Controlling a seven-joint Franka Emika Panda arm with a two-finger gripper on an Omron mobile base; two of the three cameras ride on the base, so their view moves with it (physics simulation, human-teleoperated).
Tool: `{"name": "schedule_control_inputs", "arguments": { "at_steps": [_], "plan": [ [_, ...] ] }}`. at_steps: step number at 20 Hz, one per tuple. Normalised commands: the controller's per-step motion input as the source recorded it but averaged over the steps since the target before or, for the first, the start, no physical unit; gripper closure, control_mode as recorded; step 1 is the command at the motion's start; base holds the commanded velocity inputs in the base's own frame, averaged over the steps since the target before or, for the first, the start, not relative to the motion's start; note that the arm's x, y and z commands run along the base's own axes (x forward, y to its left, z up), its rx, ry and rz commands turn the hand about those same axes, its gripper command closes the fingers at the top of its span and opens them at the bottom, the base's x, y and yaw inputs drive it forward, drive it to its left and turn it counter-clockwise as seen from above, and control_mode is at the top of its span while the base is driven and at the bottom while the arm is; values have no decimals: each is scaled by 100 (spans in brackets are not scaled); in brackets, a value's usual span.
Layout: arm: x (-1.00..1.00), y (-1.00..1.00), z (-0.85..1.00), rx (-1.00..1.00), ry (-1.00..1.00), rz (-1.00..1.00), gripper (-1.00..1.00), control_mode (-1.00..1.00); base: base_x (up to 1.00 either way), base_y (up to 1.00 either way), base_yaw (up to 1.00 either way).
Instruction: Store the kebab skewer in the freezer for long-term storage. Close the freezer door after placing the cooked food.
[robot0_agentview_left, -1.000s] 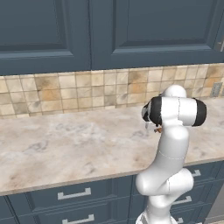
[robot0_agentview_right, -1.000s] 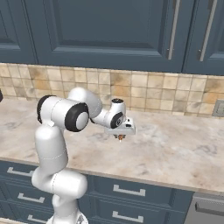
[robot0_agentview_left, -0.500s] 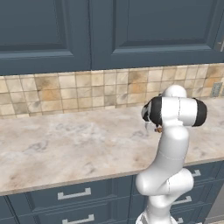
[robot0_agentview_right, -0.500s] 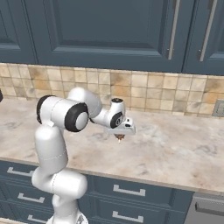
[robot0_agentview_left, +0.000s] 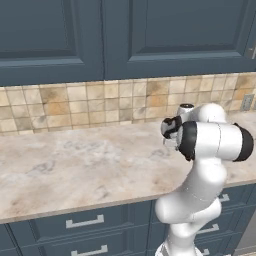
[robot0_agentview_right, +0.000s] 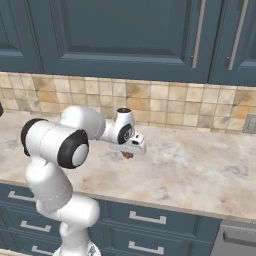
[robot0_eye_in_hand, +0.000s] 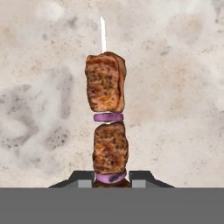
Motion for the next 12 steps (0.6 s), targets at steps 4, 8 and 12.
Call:
{"name": "schedule_control_inputs", "arguments": {
  "at_steps": [4, 8, 12],
  "plan": [
    [-57, 60, 45, 0, -5, -9, 100, -100, 0, 0, 0],
    [-68, 66, 42, 0, -6, -6, 100, -100, 0, 0, 0],
    [-56, 20, 51, 0, -2, -13, 100, -100, 0, 0, 0]
  ]
}}
